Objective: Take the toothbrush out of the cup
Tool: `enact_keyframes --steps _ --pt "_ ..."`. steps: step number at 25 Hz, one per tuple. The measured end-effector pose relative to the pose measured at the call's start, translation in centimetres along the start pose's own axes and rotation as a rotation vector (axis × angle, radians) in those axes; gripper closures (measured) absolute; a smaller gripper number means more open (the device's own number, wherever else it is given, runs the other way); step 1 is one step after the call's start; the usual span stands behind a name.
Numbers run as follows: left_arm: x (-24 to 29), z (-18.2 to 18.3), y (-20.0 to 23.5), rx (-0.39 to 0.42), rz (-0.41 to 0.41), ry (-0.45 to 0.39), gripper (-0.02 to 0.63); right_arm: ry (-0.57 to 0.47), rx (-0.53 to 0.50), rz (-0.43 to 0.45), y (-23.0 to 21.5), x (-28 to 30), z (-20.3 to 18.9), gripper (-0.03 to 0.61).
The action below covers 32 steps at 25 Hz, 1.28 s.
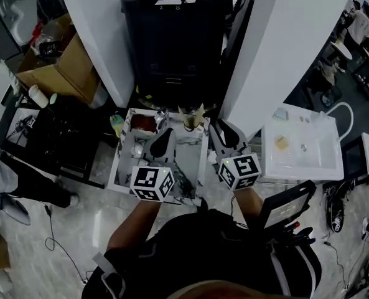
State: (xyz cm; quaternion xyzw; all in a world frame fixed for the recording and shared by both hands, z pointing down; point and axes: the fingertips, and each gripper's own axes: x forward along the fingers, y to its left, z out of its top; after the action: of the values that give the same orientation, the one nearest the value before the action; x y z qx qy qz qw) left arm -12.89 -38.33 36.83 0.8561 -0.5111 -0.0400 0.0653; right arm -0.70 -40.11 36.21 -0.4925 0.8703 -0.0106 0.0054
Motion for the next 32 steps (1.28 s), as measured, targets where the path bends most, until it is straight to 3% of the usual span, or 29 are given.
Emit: enact_keyframes --steps 9,15,22,32 --pt "4.7 -4.0 1.2 -0.028 0.125 0.063 0.604 0.065 0.053 0.076 -4.6 4.3 -4.2 0.435" --pt "6.6 -5.8 2.4 -0.052 0.174 0.073 0.528 0.104 0.053 0.110 -6.4 7.0 -7.0 0.423" --pt "8.3 -9.6 3.8 -0.059 0.233 0.141 0.522 0.162 0.052 0.151 -7.3 9.7 -11.1 0.408" --pt "9.9 -14.2 4.0 -0.087 0.259 0.219 0.536 0.220 0.042 0.173 -7.9 13.1 -16.6 0.405"
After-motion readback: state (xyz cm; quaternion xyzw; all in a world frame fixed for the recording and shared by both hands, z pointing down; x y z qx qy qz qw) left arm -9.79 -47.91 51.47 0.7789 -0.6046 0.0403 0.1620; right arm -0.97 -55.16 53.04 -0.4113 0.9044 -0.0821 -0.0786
